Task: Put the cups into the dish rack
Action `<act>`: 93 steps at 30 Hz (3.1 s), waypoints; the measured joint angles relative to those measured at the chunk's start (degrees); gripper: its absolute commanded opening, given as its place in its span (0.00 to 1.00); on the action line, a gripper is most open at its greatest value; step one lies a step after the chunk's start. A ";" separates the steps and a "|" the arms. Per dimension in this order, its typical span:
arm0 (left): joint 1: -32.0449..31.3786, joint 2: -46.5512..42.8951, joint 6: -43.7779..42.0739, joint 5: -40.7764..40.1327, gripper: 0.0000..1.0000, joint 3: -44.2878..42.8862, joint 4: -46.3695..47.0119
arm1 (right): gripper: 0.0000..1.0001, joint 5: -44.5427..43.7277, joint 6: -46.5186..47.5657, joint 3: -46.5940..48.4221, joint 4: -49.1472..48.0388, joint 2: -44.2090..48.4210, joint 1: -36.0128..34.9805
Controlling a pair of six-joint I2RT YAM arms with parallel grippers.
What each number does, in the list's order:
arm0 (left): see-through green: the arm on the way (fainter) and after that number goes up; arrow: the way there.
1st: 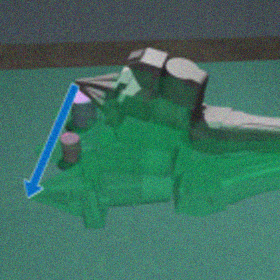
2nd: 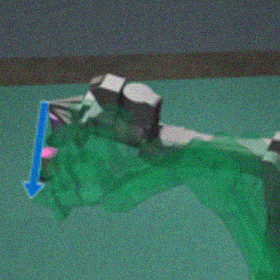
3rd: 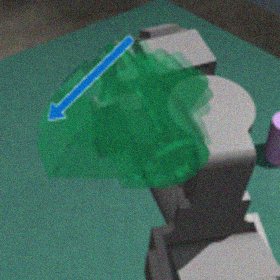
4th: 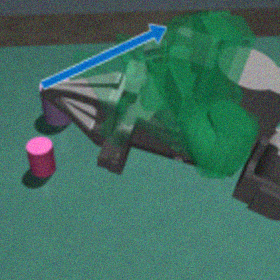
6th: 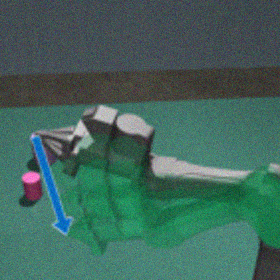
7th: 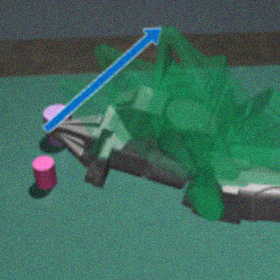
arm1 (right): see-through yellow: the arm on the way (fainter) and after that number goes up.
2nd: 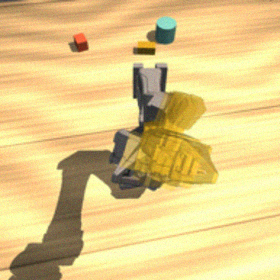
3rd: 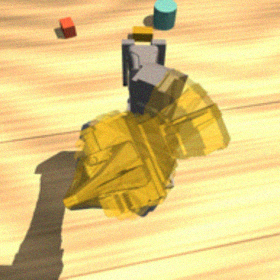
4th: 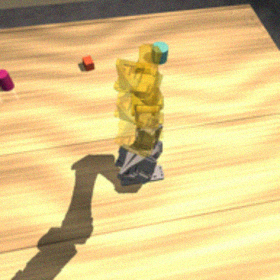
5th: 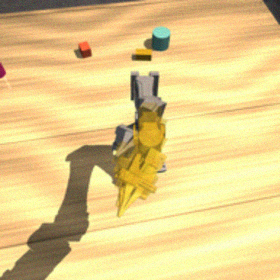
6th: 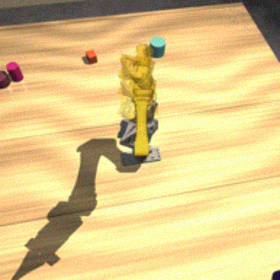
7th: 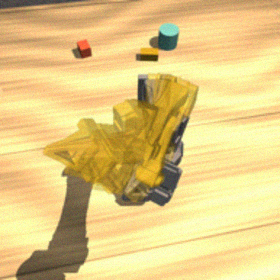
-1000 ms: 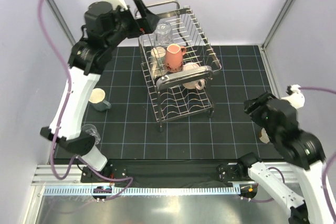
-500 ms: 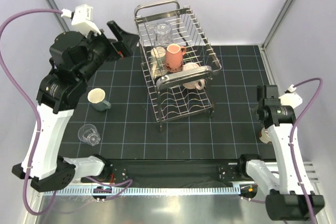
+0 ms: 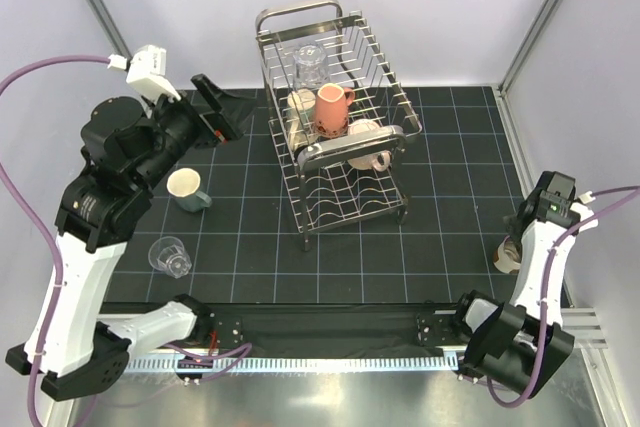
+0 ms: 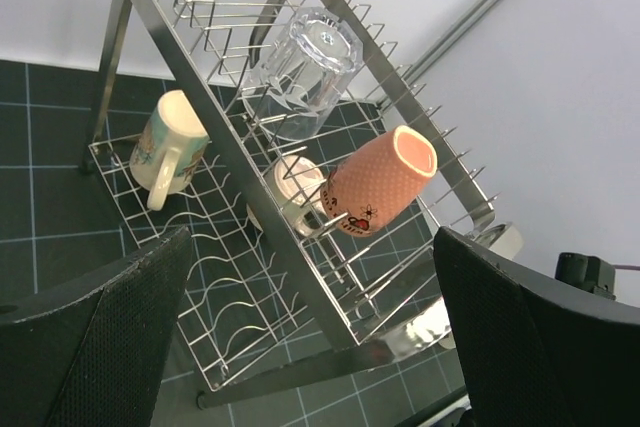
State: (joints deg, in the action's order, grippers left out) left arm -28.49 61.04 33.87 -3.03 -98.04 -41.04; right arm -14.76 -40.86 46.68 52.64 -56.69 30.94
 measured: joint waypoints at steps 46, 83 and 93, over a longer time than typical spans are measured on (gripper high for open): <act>-0.04 -9.49 15.87 23.74 1.00 26.75 40.57 | 0.04 57.00 -43.43 8.39 -73.37 17.09 -5.53; -37.22 28.70 -5.77 14.91 1.00 9.01 91.60 | 0.04 47.56 -72.83 9.25 -93.83 21.81 -18.25; -37.92 34.99 -2.60 14.03 0.61 2.27 92.39 | 0.04 48.94 -73.13 8.57 -96.24 21.75 -18.34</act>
State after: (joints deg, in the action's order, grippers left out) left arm -66.41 96.03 31.27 11.00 -95.77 51.35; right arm 34.17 -113.99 55.24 -43.59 -34.94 12.60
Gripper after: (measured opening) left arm 0.698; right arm 0.054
